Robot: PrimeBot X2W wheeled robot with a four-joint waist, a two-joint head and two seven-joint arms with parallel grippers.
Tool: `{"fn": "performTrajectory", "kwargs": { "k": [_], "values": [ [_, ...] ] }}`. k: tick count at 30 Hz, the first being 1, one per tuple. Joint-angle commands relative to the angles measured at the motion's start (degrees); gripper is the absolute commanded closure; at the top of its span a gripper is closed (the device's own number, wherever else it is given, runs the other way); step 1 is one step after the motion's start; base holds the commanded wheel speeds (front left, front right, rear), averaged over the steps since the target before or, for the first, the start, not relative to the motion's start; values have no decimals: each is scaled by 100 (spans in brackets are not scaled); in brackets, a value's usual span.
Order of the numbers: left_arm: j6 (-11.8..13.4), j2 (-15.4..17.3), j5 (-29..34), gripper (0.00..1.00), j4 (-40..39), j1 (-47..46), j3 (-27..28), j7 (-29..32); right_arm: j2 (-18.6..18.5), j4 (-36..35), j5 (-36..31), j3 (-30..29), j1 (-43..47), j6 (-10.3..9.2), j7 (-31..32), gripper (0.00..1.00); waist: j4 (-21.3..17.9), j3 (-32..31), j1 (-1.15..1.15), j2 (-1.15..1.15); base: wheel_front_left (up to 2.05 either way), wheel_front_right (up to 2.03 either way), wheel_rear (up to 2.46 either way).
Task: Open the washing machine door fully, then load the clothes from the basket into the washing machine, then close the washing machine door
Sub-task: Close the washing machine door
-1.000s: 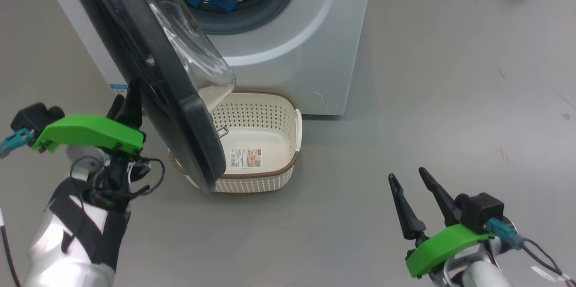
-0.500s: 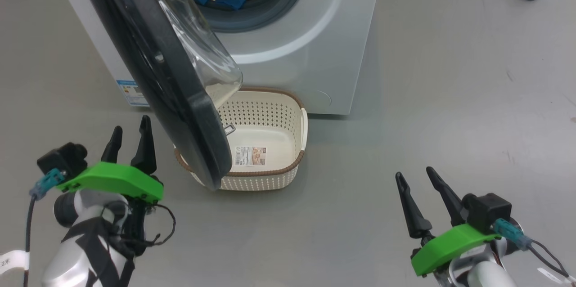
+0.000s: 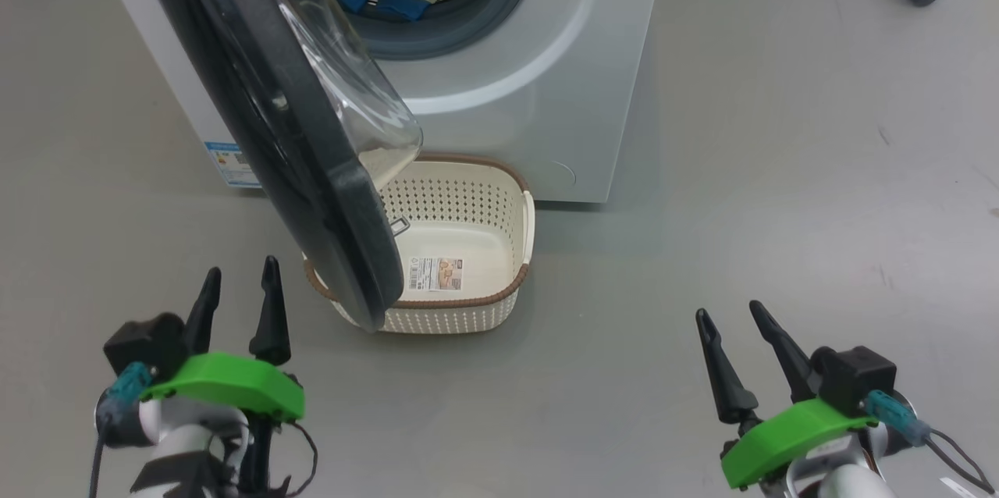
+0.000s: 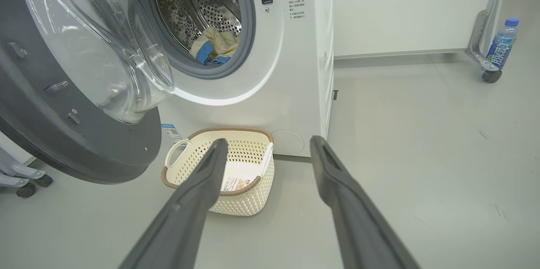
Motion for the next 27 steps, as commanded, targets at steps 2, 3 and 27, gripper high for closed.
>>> {"fn": "performTrajectory", "kwargs": {
  "k": [2, 3, 27],
  "values": [
    [-46, 53, 372, 0, -366, 34, 341, -80, -46, -215, -67, 77, -104, 9, -55, 0, -21, -7, 0, 0, 0, 0, 0],
    [-59, 8, 485, 0, -434, 128, 410, -80, -44, -216, -67, 76, -102, 9, -55, 0, -31, -8, 0, 0, 0, 0, 0],
    [-340, -541, 2037, 0, -1782, 1786, 1181, -81, -27, -214, -42, 5, 76, 9, -55, 0, -286, -197, 0, 0, 0, 0, 0]
  ]
}}
